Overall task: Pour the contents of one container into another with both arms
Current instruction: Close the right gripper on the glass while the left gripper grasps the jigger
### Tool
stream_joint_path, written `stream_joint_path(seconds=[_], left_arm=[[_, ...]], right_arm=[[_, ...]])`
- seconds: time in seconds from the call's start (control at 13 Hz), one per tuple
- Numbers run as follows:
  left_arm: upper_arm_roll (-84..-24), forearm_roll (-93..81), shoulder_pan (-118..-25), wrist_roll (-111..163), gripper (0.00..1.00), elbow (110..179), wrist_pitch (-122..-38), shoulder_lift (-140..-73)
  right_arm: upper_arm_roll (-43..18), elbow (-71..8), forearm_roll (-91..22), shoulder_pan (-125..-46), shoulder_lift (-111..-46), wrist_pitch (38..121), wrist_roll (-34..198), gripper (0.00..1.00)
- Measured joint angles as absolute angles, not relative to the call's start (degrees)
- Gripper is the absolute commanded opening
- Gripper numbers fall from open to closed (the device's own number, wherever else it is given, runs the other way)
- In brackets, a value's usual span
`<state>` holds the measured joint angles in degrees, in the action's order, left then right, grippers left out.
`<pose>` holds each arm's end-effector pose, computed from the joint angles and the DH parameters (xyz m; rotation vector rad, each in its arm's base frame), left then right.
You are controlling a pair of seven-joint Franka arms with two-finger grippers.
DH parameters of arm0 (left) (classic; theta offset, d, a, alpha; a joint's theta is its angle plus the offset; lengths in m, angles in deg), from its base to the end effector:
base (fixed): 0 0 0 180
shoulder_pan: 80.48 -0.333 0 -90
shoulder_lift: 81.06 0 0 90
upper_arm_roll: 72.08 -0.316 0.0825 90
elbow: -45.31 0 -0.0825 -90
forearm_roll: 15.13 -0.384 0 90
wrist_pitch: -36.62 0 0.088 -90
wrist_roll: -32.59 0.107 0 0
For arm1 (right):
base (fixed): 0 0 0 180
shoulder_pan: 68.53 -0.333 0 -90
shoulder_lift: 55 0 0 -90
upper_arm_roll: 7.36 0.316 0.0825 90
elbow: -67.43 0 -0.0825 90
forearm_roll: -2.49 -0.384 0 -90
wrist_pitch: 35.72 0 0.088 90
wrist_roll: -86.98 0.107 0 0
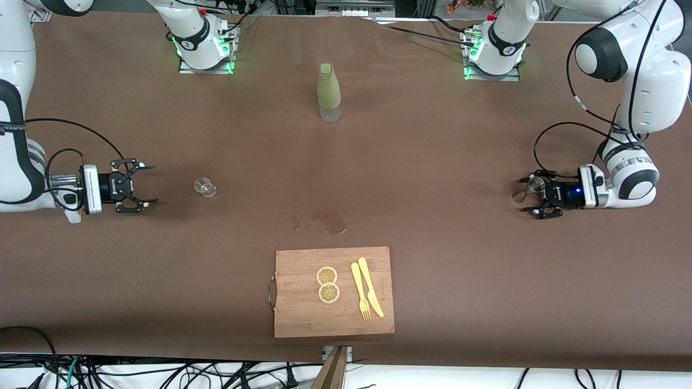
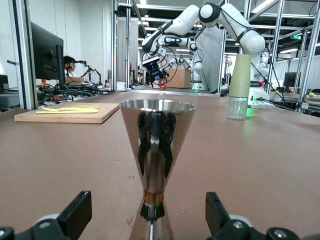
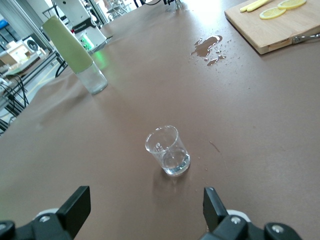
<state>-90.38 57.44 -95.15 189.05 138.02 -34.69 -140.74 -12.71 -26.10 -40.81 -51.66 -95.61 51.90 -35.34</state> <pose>0.5306 0.1854 0.0469 1.3093 -1.2568 1.1331 0.5896 -0.1534 0.1921 -1.6303 -1.4349 -0.4671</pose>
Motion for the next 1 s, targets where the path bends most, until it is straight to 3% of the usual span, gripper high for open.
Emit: stream_joint_path(seconds=[0.61,1.0], left_arm=[[-90.43,57.44,-95.24,189.35,0.99,137.99,-32.73,-140.74],[-90.67,57.44,-95.31,189.35,0.76,137.99,-32.43,-140.74]], right_arm=[[-12.64,-26.04,-40.81,-52.4,-94.74,55.31,-42.99,0.99],[-12.45,-30.73,-40.8,-54.75,-94.38,60.7,-48.02,0.99]])
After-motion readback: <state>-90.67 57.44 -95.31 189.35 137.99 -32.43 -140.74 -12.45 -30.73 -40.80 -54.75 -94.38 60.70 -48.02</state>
